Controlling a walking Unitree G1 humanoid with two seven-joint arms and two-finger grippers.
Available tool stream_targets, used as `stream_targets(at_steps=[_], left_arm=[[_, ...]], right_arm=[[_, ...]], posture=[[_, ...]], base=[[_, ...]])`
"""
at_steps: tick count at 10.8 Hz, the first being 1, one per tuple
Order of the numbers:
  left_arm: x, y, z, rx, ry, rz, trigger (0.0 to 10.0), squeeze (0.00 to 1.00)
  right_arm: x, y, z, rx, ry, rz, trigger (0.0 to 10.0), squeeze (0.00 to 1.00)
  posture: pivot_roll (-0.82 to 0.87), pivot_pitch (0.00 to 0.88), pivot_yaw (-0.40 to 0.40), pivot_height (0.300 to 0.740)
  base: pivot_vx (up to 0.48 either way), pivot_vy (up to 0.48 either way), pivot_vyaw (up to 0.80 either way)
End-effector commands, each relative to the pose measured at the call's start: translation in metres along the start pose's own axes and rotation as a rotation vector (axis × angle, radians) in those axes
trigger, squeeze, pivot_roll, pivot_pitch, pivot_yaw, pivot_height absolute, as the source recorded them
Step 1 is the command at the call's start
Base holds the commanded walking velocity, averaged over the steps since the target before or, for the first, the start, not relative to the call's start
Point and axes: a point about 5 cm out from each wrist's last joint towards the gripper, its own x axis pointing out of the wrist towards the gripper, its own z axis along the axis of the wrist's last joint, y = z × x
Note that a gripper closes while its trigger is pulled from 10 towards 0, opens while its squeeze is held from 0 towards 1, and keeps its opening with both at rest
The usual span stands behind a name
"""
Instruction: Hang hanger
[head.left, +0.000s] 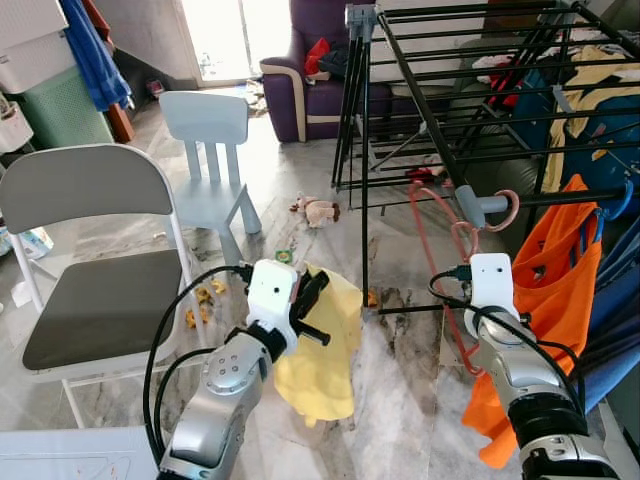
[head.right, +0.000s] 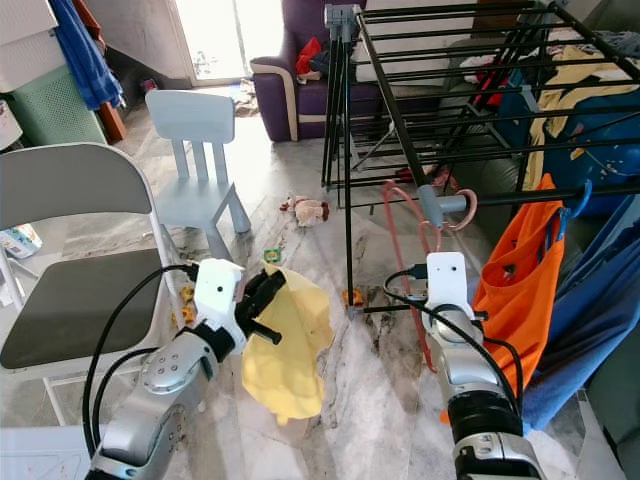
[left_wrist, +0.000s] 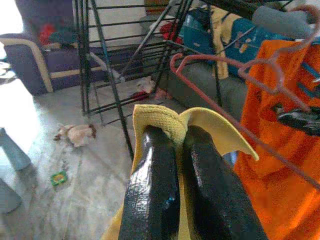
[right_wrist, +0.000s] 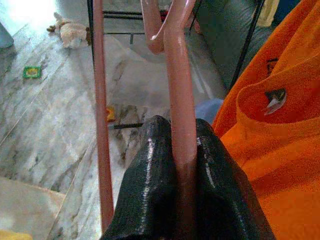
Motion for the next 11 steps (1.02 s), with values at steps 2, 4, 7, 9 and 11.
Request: stream_targets(at_steps=[2,4,7,9,11], left_arm=[[-0.001,0.012,0.009,0.029,-0.051,0.077,10.0,0.00],[-0.008,0.022,0.006,0.034,-0.045,0.162,10.0,0.00],[-0.011,0.023,0.000,0.058,-0.025,0.177,10.0,0.00],[-0.013,0.024,-0.002,0.077,-0.022,0.189,10.0,0.00],[-0.015,0.024,-0.004,0.082,-0.013,0.195,10.0,0.00]], right_arm=[[-0.007,-0.010,0.015,-0.037,-0.112,-0.047,0.0,0.00],[-0.030,-0.026,-0.001,-0.128,-0.175,-0.101,2.5,0.00],[-0.051,-0.031,-0.050,-0.140,-0.068,-0.091,10.0,0.00],[-0.061,-0.025,-0.056,-0.154,-0.064,-0.060,10.0,0.00],[-0.057,-0.019,-0.049,-0.154,-0.086,-0.026,10.0,0.00]], posture=[[-0.11,0.000,0.051,0.740],[-0.11,0.000,0.057,0.740],[-0.11,0.000,0.065,0.740],[-0.11,0.000,0.072,0.740],[-0.11,0.000,0.071,0.740]], base=[[0.000,0.000,0.00],[0.000,0.000,0.00],[0.000,0.000,0.00],[0.000,0.000,0.00],[0.000,0.000,0.00]])
